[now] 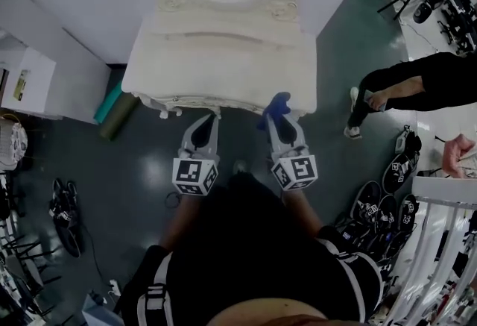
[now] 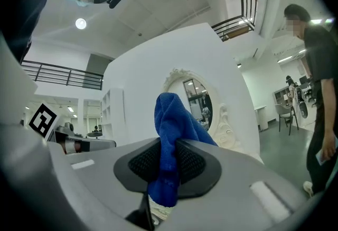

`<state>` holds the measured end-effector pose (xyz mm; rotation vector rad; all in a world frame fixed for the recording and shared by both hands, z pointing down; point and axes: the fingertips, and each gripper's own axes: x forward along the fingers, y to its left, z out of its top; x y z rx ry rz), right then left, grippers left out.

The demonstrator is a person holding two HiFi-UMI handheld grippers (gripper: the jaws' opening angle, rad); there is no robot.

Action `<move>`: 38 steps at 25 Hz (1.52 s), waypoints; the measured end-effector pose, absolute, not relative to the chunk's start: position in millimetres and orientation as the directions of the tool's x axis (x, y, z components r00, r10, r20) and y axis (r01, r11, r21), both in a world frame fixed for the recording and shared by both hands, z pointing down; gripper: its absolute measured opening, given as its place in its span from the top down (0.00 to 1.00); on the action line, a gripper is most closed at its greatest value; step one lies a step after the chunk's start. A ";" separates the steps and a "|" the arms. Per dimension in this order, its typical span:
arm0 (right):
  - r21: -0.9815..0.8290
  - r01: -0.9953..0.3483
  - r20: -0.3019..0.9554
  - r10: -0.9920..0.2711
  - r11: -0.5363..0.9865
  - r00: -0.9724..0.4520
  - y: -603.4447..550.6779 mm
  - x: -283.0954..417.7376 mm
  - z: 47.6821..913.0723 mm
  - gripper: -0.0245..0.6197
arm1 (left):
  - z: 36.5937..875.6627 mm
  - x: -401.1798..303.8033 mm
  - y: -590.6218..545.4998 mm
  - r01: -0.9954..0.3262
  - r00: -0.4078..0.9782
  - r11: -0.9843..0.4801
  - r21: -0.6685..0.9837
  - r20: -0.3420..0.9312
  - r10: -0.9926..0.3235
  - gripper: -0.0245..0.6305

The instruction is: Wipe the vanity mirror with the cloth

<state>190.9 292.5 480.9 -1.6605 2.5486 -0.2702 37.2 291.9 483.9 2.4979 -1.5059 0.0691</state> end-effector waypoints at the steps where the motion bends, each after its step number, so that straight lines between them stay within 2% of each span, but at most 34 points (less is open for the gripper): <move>1: -0.195 -0.895 0.021 -0.910 0.401 -0.413 285.1 192.5 480.1 0.85 | 483.0 39.2 286.1 -0.882 0.466 -0.443 0.164 0.154 -0.871 0.95; 17: -0.208 -0.886 0.023 -0.904 0.414 -0.427 196.1 165.0 479.5 0.85 | 473.2 23.3 193.8 -0.886 0.456 -0.433 0.166 0.142 -0.879 0.95; 38: -0.165 -0.953 -0.020 -0.967 0.253 -0.253 53.6 105.1 440.5 0.85 | 432.1 -46.8 34.0 -0.768 0.631 -0.608 0.202 0.076 -0.772 0.95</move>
